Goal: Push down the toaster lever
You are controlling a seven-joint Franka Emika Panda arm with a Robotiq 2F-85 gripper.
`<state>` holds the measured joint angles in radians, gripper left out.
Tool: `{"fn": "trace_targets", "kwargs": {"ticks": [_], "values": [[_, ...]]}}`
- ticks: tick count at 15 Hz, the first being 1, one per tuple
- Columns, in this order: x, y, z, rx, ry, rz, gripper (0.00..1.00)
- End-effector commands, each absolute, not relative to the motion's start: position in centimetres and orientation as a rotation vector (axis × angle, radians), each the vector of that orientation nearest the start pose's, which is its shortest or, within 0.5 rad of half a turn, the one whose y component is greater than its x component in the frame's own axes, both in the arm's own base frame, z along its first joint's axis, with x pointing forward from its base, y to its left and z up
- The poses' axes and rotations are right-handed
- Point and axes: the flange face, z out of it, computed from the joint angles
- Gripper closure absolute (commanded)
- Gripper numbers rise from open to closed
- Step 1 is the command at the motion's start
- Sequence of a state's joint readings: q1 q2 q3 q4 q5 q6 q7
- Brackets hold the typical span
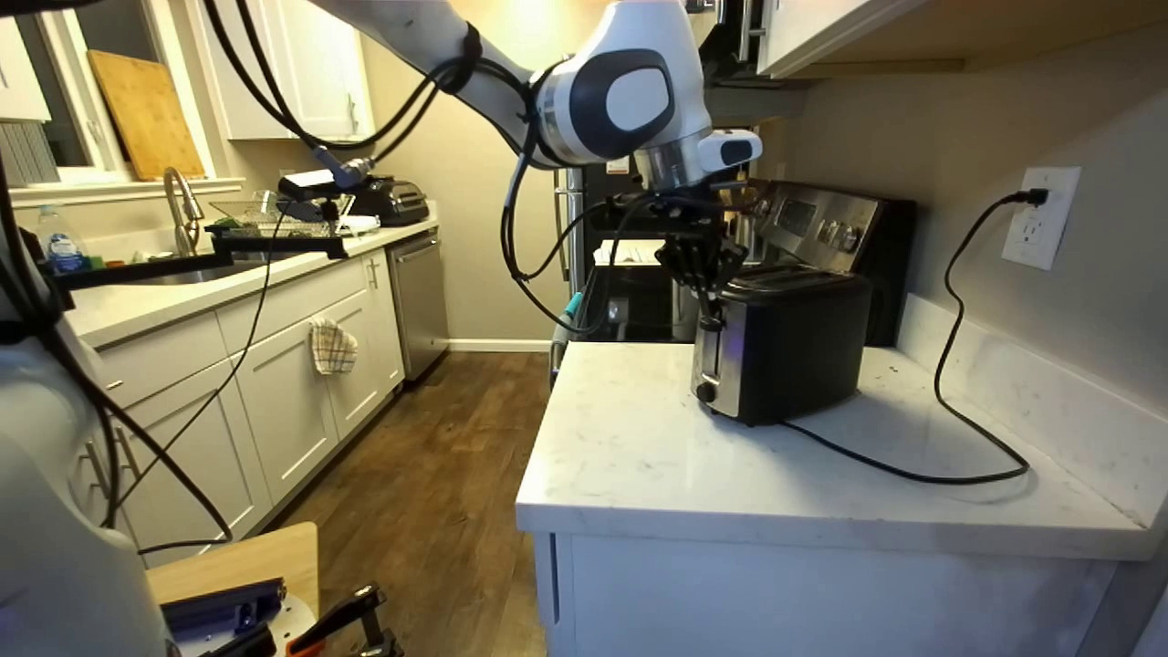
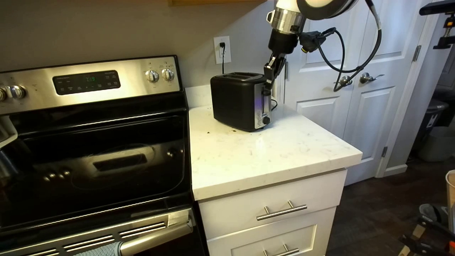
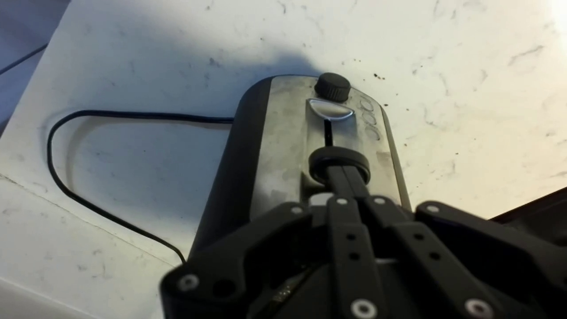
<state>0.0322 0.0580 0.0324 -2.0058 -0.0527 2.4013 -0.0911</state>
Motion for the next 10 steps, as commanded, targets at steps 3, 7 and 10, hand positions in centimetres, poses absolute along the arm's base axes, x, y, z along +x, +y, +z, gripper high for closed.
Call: {"fn": "trace_targets", "kwargs": {"ticks": [3, 7, 10], "values": [[59.5, 4.7, 44.4, -3.113, -0.319, -0.566, 1.00], [59.6, 4.7, 44.0, -3.116, -0.321, -0.627, 1.00], [59.3, 4.7, 43.4, -3.121, -0.344, -0.673, 1.00]]}}
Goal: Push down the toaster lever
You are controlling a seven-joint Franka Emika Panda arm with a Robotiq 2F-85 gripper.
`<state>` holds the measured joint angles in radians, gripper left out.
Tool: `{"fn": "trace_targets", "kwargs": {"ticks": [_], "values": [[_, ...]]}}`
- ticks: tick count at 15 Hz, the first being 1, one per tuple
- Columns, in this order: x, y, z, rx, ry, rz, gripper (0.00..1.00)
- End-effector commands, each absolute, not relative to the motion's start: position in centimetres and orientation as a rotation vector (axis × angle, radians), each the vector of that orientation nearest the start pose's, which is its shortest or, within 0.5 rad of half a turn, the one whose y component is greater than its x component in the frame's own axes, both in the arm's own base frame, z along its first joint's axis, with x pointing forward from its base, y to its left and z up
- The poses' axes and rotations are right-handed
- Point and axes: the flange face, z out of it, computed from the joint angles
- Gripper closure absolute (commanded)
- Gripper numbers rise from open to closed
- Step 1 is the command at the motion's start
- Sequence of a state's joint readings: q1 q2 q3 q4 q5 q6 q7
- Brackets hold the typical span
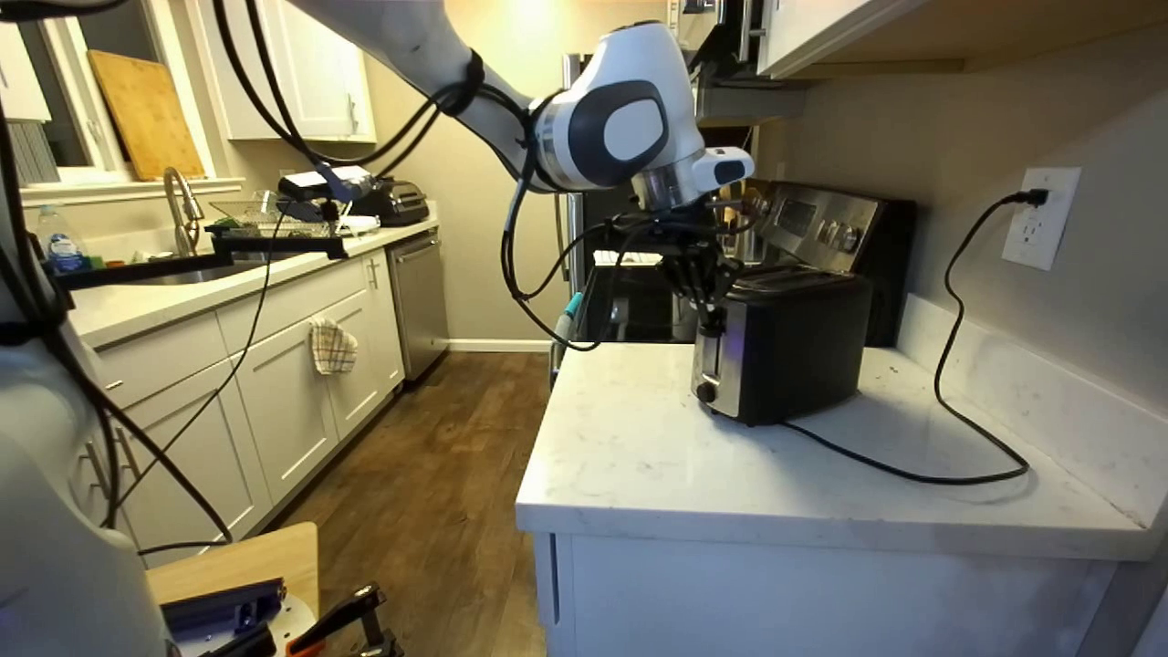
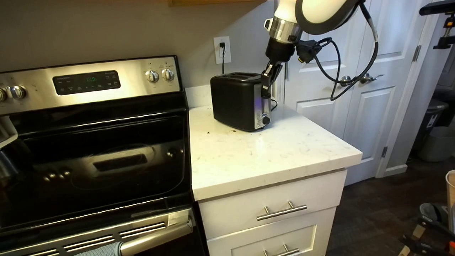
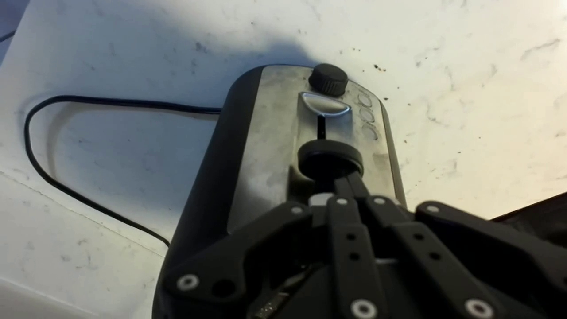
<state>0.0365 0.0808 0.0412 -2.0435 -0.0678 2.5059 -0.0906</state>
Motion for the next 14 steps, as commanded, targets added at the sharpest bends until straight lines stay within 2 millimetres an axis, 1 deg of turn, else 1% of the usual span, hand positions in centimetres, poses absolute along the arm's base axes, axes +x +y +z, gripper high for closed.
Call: {"fn": "trace_targets", "kwargs": {"ticks": [1, 4, 9, 14], "values": [[59.1, 4.7, 43.0, -3.122, -0.349, -0.681, 1.00], [58.3, 4.4, 42.3, -3.125, -0.355, -0.695, 1.00], [56.6, 3.3, 40.6, -3.110, -0.322, -0.733, 1.00], [55.8, 2.0, 38.8, -3.092, -0.295, -0.843, 1.00]]}}
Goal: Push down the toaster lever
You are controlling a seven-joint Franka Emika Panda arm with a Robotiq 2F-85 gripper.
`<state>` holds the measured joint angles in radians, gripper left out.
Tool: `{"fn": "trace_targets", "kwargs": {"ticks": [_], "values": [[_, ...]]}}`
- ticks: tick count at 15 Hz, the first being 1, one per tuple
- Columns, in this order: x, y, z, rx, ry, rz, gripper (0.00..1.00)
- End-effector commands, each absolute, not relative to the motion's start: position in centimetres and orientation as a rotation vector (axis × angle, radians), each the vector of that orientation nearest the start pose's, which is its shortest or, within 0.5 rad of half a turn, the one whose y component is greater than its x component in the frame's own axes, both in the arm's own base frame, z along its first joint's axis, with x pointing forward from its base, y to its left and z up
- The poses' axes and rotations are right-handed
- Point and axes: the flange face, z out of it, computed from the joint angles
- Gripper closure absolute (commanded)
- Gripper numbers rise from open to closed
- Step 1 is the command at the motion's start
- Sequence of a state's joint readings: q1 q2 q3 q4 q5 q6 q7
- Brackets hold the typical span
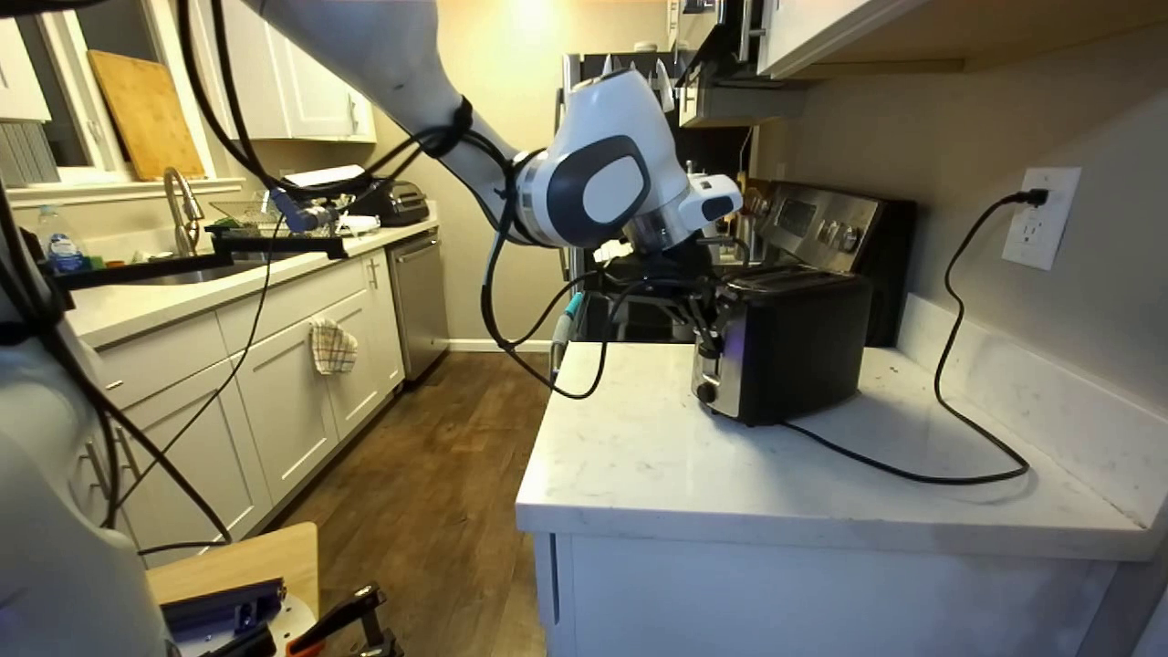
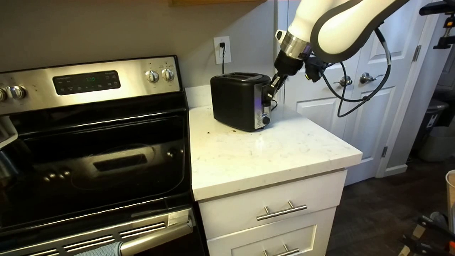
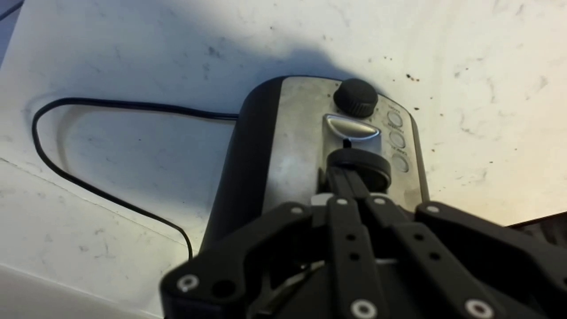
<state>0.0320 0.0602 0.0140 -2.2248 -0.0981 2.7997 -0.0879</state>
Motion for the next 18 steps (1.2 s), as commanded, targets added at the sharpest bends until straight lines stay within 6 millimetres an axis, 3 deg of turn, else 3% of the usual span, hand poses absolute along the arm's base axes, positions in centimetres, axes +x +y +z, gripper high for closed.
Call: {"fn": "trace_targets", "kwargs": {"ticks": [1, 12, 18], "values": [[55.8, 2.0, 38.3, -3.088, -0.291, -0.861, 1.00], [56.2, 1.7, 35.6, -3.104, -0.270, -0.836, 1.00], [57.2, 0.5, 32.4, -3.169, -0.232, -0.714, 1.00]]}}
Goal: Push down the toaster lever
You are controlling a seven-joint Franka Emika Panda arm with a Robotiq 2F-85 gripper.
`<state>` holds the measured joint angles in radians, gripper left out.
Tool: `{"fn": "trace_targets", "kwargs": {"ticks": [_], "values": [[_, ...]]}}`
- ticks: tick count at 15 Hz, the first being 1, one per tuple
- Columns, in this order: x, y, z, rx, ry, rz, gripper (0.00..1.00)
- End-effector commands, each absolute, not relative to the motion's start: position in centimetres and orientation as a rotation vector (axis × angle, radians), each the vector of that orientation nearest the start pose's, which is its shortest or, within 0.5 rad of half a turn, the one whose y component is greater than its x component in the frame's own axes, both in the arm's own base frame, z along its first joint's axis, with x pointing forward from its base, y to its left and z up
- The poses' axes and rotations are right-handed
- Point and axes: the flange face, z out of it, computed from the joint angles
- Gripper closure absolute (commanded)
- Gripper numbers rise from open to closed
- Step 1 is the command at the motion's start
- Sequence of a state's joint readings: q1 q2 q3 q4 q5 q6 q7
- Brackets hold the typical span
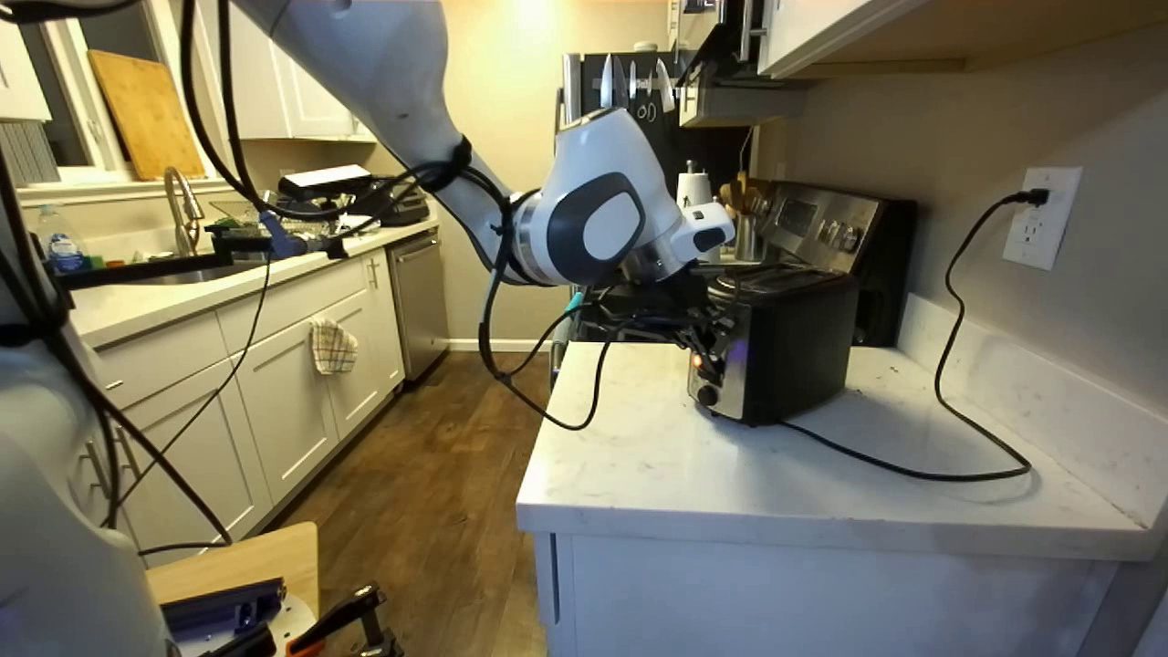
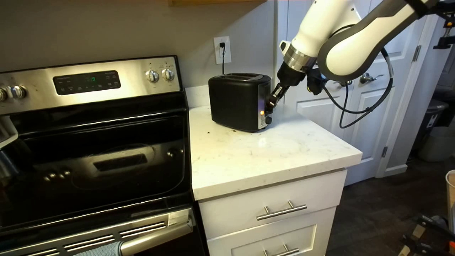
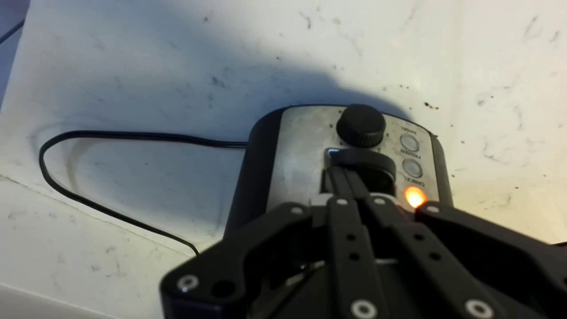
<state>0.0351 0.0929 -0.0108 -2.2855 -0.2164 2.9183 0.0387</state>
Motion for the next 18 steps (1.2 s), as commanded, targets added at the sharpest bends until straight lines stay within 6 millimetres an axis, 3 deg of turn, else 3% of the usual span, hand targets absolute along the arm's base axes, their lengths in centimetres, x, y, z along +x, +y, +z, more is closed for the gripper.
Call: {"fn": "trace_targets", "kwargs": {"ticks": [1, 4, 6, 7, 9, 11, 14, 18], "values": [[57.3, 0.3, 32.0, -3.181, -0.225, -0.695, 1.00], [57.6, 0.0, 32.1, -3.195, -0.198, -0.675, 1.00], [57.6, 0.6, 34.4, -3.163, -0.183, -0.681, 1.00], [57.6, 1.2, 37.0, -3.133, -0.173, -0.711, 1.00], [57.3, 1.4, 40.4, -3.103, -0.117, -0.715, 1.00], [56.9, 1.1, 42.1, -3.094, -0.081, -0.674, 1.00], [56.0, 0.5, 43.8, -3.090, -0.064, -0.553, 1.00], [52.5, 1.1, 44.5, -3.081, -0.123, -0.158, 1.00]]}}
